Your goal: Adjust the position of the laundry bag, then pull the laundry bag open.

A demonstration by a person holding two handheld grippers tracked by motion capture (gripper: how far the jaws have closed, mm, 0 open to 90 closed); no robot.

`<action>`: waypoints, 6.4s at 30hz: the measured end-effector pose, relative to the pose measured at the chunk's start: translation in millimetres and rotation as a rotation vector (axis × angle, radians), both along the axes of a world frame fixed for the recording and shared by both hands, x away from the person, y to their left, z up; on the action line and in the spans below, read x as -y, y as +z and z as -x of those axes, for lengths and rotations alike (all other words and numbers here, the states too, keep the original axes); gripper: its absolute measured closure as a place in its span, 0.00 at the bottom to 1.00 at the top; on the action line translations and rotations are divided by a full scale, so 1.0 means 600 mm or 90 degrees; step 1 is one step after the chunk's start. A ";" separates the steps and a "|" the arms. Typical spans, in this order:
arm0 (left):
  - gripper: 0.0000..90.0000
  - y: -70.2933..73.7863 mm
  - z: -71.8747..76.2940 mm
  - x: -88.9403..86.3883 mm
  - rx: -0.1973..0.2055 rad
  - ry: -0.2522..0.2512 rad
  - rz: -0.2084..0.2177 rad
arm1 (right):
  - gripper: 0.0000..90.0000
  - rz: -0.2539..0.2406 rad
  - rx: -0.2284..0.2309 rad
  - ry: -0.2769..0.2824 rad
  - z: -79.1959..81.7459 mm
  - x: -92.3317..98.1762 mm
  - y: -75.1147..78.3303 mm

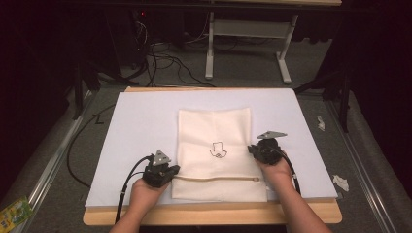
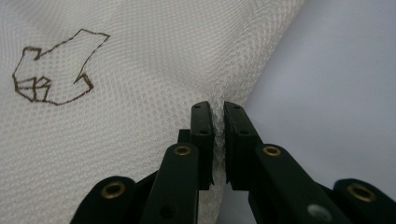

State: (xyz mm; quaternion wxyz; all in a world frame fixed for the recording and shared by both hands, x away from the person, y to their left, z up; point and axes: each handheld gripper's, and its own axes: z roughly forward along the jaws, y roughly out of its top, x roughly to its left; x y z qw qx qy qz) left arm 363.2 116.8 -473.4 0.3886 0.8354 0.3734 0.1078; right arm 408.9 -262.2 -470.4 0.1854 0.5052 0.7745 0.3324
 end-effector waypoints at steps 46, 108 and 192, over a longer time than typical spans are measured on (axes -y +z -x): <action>0.38 0.029 -0.026 -0.069 0.080 0.080 0.062 | 0.54 -0.062 0.099 -0.079 0.151 0.124 0.064; 0.34 0.045 0.008 0.006 0.082 0.054 0.062 | 0.95 -0.014 -0.005 0.041 0.149 0.092 0.009; 0.97 0.007 0.016 0.321 -0.017 -0.065 0.168 | 0.95 -0.061 0.100 0.021 0.166 0.101 0.053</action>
